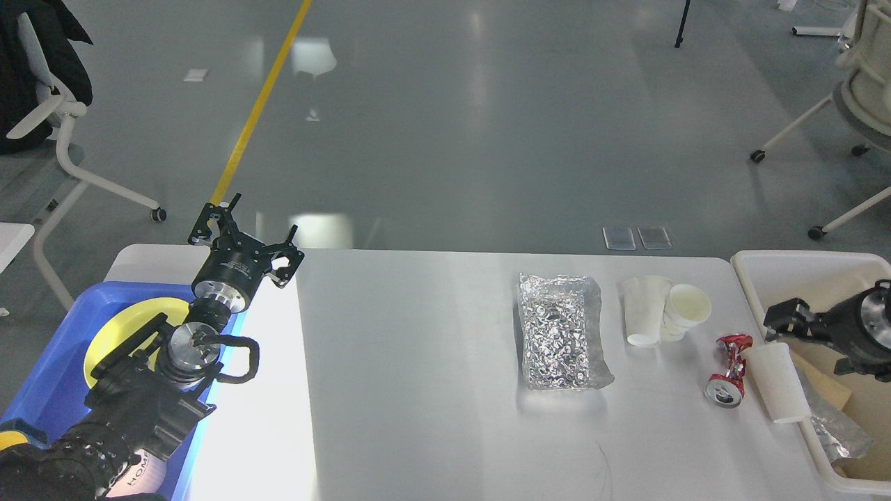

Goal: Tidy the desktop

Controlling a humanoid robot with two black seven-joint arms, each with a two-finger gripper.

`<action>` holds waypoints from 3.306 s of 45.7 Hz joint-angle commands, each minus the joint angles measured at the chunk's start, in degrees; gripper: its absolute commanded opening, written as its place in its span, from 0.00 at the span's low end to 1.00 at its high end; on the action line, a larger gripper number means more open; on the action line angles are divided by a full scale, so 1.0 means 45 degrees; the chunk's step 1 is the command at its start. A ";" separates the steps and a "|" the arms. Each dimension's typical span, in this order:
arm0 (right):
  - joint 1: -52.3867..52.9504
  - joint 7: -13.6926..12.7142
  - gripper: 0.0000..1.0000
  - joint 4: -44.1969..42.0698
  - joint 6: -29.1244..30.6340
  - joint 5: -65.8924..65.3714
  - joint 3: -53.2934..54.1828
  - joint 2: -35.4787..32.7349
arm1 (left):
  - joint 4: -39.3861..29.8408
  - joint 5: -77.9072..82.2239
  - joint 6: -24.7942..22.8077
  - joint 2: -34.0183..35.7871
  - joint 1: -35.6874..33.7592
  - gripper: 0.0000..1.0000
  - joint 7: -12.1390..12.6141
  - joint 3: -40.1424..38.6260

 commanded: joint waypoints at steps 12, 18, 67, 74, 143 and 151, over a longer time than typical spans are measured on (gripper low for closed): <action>-0.3942 0.2759 1.00 -0.2398 -0.3606 -0.0030 -0.0006 0.0512 | 0.0000 -0.0001 0.0002 -0.0010 -0.0001 0.98 0.0001 0.0001; -0.4392 0.3385 1.00 -0.2477 -0.4406 -0.0030 -0.0006 0.0590 | 0.0000 -0.0001 0.0002 -0.0010 -0.0021 0.98 0.0001 0.0021; -0.6053 0.4128 0.91 -0.3531 -0.5228 -0.0050 0.0091 0.1723 | 0.0000 -0.0001 0.0002 -0.0010 -0.0021 0.98 0.0001 0.0021; -0.6346 0.4128 0.67 -0.3902 -0.5580 -0.0030 0.0150 0.1919 | 0.0000 -0.0001 0.0002 -0.0010 -0.0021 0.98 0.0001 0.0021; 0.7966 0.3680 0.00 0.0859 0.7524 -0.1925 -0.0182 0.1331 | 0.0000 -0.0001 0.0002 -0.0010 -0.0001 0.98 0.0001 0.0001; 1.0175 0.3094 0.00 0.4180 0.7819 -0.1905 -0.0162 0.2367 | 0.0000 -0.0001 0.0002 -0.0010 -0.0001 0.98 0.0001 0.0001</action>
